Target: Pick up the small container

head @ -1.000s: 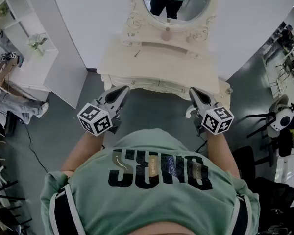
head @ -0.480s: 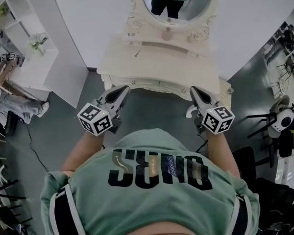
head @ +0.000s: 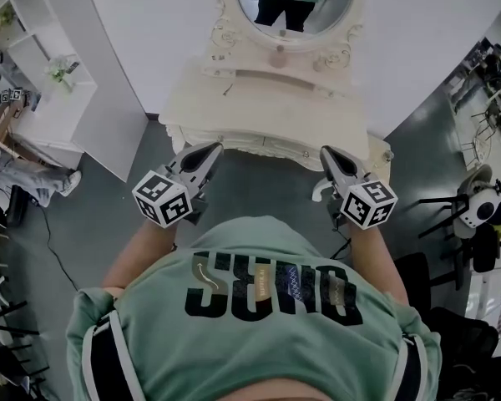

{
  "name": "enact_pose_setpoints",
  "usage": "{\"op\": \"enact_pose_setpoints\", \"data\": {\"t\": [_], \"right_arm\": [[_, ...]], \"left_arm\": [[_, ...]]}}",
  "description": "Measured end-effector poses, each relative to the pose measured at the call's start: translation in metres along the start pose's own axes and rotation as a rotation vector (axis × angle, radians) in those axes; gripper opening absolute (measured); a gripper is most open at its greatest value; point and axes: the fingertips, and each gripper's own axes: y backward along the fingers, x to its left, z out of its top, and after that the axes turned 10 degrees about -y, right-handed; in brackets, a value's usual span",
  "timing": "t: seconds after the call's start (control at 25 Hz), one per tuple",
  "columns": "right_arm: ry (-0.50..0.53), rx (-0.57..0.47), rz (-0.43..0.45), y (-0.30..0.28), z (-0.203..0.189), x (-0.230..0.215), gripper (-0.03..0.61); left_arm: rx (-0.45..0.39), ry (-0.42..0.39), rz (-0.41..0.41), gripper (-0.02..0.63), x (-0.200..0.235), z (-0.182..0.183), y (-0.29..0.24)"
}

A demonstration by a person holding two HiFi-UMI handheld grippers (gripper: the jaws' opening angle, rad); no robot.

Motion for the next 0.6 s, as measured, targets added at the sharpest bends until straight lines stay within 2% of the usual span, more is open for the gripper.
{"op": "enact_pose_setpoints", "data": {"t": [0.32,0.6], "right_arm": [[0.034,0.035,0.061,0.018,0.004,-0.017,0.008],[0.035,0.06,0.107,0.033,-0.001,-0.036,0.008]], "left_arm": [[-0.018,-0.002,0.027,-0.002,-0.038,-0.003,-0.03],[-0.001,0.022,0.073,-0.002,-0.061,-0.021,-0.041]]}}
